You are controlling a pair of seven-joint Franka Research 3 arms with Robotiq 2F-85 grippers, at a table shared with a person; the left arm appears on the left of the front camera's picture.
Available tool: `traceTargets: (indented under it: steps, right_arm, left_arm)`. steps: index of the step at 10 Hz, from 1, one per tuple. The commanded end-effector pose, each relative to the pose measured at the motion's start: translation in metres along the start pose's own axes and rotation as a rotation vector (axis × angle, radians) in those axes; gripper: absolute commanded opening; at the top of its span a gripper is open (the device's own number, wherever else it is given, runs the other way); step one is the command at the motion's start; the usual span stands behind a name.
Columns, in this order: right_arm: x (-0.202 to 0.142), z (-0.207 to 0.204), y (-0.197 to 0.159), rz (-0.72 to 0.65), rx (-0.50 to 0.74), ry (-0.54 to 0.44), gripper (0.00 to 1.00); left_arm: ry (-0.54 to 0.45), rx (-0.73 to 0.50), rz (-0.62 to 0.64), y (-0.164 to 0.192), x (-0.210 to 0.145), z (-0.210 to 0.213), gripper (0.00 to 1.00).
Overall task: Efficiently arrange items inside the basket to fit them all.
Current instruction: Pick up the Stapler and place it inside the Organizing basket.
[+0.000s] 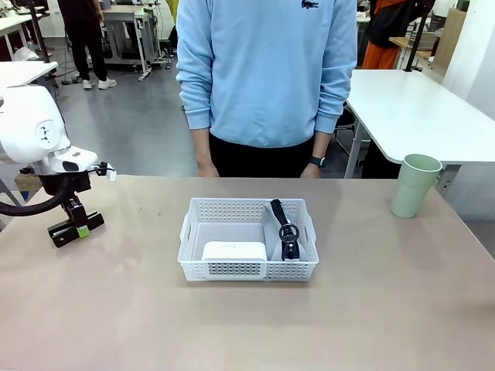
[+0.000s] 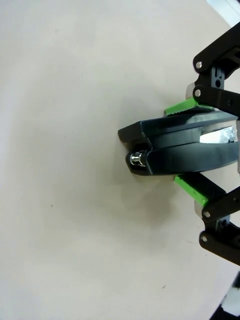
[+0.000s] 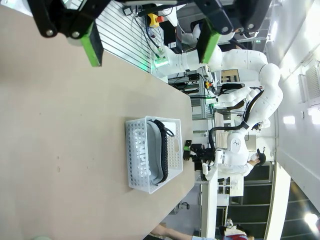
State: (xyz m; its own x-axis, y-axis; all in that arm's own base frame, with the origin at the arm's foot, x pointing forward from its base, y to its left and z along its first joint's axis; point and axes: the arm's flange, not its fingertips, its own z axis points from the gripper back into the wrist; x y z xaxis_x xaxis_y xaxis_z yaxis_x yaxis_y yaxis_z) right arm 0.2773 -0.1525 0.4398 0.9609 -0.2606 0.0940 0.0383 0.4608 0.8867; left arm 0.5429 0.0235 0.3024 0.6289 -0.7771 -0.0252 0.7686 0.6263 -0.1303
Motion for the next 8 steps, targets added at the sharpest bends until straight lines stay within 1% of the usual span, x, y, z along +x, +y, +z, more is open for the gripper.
traceTargets:
  steps: [1,2,3,6,7,8]
  right_arm:
    - [0.001,0.001,0.001,0.024,0.029,-0.012,1.00]
    - [0.001,0.001,0.001,0.024,0.029,-0.012,1.00]
    - [0.001,0.001,0.001,0.024,0.029,-0.012,1.00]
    - [0.001,0.001,0.001,0.024,0.029,-0.012,1.00]
    - [0.001,0.001,0.001,0.024,0.029,-0.012,1.00]
    - [0.001,0.001,0.001,0.024,0.029,-0.012,1.00]
  left_arm:
    - [0.012,-0.006,0.006,0.001,-0.002,-0.009,0.16]
    - [0.009,-0.007,0.005,0.001,-0.002,-0.008,0.07]
    - [0.012,-0.013,0.004,0.001,-0.002,-0.008,0.00]
    - [0.013,-0.018,0.003,0.001,-0.002,-0.008,0.00]
    - [0.000,-0.018,-0.009,0.000,-0.005,-0.004,0.00]
    - [-0.024,-0.021,-0.050,-0.005,-0.014,0.011,0.00]
